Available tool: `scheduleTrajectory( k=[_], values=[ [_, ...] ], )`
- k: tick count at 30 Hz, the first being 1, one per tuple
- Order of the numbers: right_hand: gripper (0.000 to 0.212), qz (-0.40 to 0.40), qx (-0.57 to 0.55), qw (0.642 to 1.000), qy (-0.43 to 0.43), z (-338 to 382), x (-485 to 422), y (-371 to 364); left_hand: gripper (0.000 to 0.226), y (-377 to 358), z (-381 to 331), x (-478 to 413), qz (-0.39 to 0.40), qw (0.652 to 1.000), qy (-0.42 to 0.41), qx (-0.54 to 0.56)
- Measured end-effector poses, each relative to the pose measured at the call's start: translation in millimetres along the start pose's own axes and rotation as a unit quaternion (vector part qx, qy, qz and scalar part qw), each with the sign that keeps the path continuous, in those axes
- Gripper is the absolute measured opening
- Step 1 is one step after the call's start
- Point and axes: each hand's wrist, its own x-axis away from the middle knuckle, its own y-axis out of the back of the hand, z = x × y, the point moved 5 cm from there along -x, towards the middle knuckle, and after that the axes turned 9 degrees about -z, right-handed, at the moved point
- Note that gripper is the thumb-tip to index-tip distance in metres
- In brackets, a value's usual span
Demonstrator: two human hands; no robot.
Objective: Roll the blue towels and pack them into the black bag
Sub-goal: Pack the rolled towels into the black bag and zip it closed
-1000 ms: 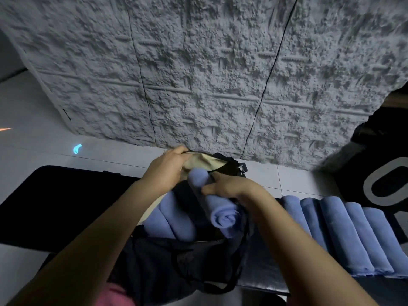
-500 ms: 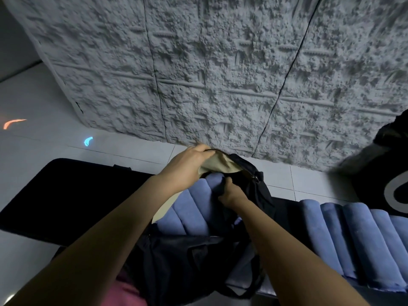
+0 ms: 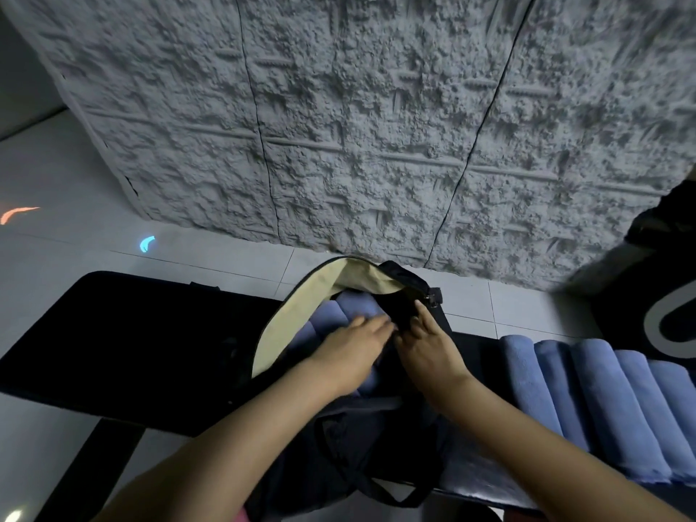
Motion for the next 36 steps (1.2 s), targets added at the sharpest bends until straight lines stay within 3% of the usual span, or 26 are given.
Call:
scheduleTrajectory(
  k=[2,4,8,10,13,16,18,20,22,28,32,36],
  values=[
    [0.027,0.021,0.043,0.998,0.048,-4.4,4.0,1.3,0.068,-20.0,1.9,-8.6,0.062,0.998,-0.013,-0.021],
    [0.006,0.014,0.037,0.997,0.059,-18.1,8.7,11.9,0.057,-28.9,-1.5,-14.5,0.097,0.992,-0.032,-0.070],
    [0.029,-0.067,0.052,0.995,0.061,-39.4,21.7,12.8,0.054,-28.9,-6.6,-11.6,0.140,0.982,-0.030,-0.124],
    [0.022,-0.166,0.021,0.985,0.052,-39.7,25.2,17.8,0.050,-15.0,-11.1,-9.8,0.073,0.991,-0.046,-0.104],
    [0.007,-0.232,-0.074,0.967,-0.079,-44.2,31.6,26.8,0.036,38.2,-15.0,11.3,-0.156,0.980,-0.079,-0.093],
    [0.046,-0.104,-0.183,0.929,-0.304,-62.2,45.0,18.0,0.036,70.9,26.9,55.4,-0.276,0.956,0.053,-0.081],
    [0.045,-0.043,-0.259,0.908,-0.327,-59.8,50.4,0.1,0.052,67.6,61.7,79.5,-0.254,0.958,0.129,-0.043],
    [0.044,-0.021,-0.314,0.891,-0.328,-56.3,55.6,-12.6,0.068,56.2,83.6,86.9,-0.214,0.967,0.136,0.033],
    [0.054,-0.044,-0.353,0.867,-0.350,-60.2,66.0,-17.5,0.072,54.3,88.5,81.4,-0.188,0.968,0.134,0.103],
    [0.066,-0.116,-0.397,0.821,-0.393,-76.8,104.2,-5.1,0.082,65.2,73.6,41.4,-0.201,0.969,0.091,0.110],
    [0.059,-0.161,-0.380,0.804,-0.428,-96.1,126.7,-11.6,0.083,71.0,52.3,14.2,-0.205,0.968,0.070,0.129],
    [0.029,-0.176,-0.437,0.773,-0.425,-102.5,141.2,-23.2,0.083,71.7,43.3,-1.5,-0.219,0.965,0.096,0.107]
  ],
)
